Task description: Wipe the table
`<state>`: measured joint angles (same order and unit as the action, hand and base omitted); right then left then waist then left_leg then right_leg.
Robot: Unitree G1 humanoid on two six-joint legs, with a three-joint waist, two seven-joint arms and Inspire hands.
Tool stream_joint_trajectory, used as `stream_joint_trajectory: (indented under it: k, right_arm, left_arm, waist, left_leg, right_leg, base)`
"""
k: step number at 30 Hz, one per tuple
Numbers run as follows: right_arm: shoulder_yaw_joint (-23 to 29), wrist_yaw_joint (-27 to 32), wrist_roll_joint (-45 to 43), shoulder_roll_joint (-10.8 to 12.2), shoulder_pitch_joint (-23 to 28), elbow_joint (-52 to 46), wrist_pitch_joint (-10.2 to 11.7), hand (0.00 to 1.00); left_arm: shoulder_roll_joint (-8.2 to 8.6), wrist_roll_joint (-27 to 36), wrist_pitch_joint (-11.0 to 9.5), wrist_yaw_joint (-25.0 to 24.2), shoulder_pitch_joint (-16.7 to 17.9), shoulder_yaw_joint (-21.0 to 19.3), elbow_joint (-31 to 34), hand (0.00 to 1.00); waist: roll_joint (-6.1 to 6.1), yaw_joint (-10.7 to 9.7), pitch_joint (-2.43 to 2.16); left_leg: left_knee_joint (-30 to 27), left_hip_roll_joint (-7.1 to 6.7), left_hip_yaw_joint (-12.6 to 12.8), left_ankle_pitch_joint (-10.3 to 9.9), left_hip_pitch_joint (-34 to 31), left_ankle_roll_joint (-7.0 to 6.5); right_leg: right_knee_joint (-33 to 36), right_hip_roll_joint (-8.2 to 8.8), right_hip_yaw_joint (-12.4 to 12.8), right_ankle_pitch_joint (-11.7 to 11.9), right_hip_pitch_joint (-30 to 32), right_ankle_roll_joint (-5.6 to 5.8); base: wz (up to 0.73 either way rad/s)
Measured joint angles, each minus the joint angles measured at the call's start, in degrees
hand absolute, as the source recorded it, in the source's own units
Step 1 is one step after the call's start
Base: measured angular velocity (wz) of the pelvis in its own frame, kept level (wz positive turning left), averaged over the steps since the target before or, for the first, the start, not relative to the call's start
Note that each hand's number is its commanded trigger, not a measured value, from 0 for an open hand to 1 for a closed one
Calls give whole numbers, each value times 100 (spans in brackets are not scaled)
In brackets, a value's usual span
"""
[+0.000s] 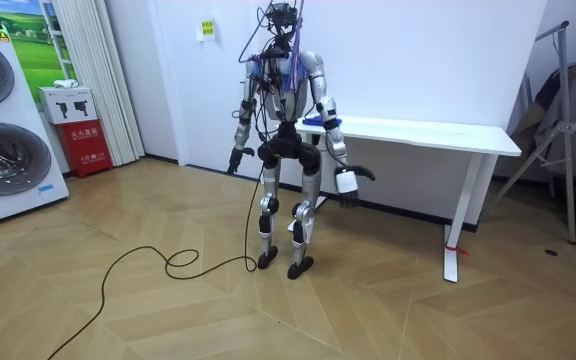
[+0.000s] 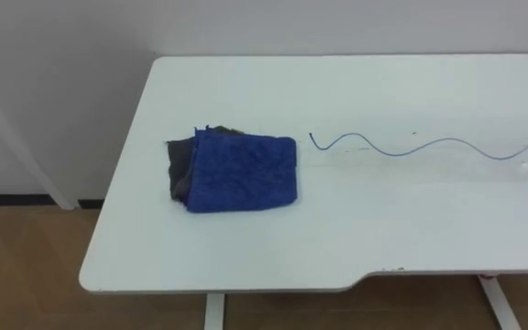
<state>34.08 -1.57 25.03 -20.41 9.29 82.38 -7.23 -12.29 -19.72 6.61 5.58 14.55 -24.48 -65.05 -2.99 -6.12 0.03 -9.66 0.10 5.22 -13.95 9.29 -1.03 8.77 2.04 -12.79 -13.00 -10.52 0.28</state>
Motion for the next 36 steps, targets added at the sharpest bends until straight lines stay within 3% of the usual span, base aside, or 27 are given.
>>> stream_joint_trajectory:
  k: [1,4,6,8,11,13,16,19,24,27,36]
  right_arm:
    - [65,88,-19,-145,-60,-12,-4,0]
    - [215,644,-144,-882,-500,-428,16,0]
    - [205,909,-292,-1086,-693,-1057,26,0]
    - [205,1174,-548,-1206,-964,-1721,43,0]
    - [-55,1635,-1249,-1203,-1166,-3356,24,0]
    - [-257,1824,-1677,-1199,-1175,-4566,30,0]
    - [-651,2079,-2812,-1190,-1188,-6450,169,0]
    - [-1013,2181,-3618,-1068,-1283,-7553,177,0]
    - [-1749,2198,-4512,-974,-1420,-8466,185,0]
    - [-2136,2129,-4822,-905,-1653,-8803,154,0]
    - [-3440,1948,-6182,-769,-2289,-8805,150,0]
  left_arm:
    - [-87,-2,21,0,0,-4,34,0]
    - [-451,4,28,23,-67,1,156,0]
    - [-447,2,6,22,-84,124,281,0]
    - [-423,19,-27,19,-118,195,301,0]
    - [-378,81,-21,30,-126,398,377,0]
    - [-338,90,-27,21,-76,567,542,0]
    - [-242,90,-38,23,-111,694,791,0]
    - [-135,132,-43,42,-108,991,1013,0]
    - [18,147,-24,36,-178,1313,1098,0]
    - [18,119,-24,17,-151,1367,1131,0]
    - [5,139,-24,-169,-284,1716,1204,0]
  waist:
    - [-40,-11,4]
    - [-261,-69,20]
    - [-314,-91,4]
    - [-292,-119,-12]
    - [-323,-114,-37]
    - [-278,-104,-17]
    - [-194,48,-22]
    - [-141,218,-25]
    - [-135,521,-4]
    - [-148,680,-5]
    - [-168,1161,45]
  left_leg:
    - [-6,3,1,0,0,-1]
    - [-68,19,26,1,-75,-1]
    - [-87,20,77,0,-157,-1]
    - [-91,24,108,2,-192,-3]
    - [-80,35,142,3,-185,-4]
    - [-80,40,185,3,-186,-4]
    - [-71,51,219,4,-175,-3]
    - [-55,46,165,7,-168,-3]
    - [-40,44,76,7,-186,-3]
    - [-43,44,-29,7,-263,-3]
    - [-69,16,-258,16,-371,-4]
  right_leg:
    - [-2,-3,12,0,5,-1]
    - [-1,-18,74,8,81,-11]
    - [30,-40,105,30,186,-9]
    - [110,-48,157,45,256,-8]
    - [177,-48,173,48,314,-11]
    - [184,-50,198,49,365,-12]
    - [185,-53,193,49,356,-12]
    - [183,-50,157,49,318,-12]
    - [179,-41,91,49,339,-11]
    - [178,-40,-29,49,360,-11]
    - [152,-27,-226,49,363,-11]
  base:
    - [0]
    - [-5]
    - [-10]
    - [-13]
    - [-13]
    - [-7]
    - [-3]
    - [5]
    - [8]
    - [11]
    - [13]
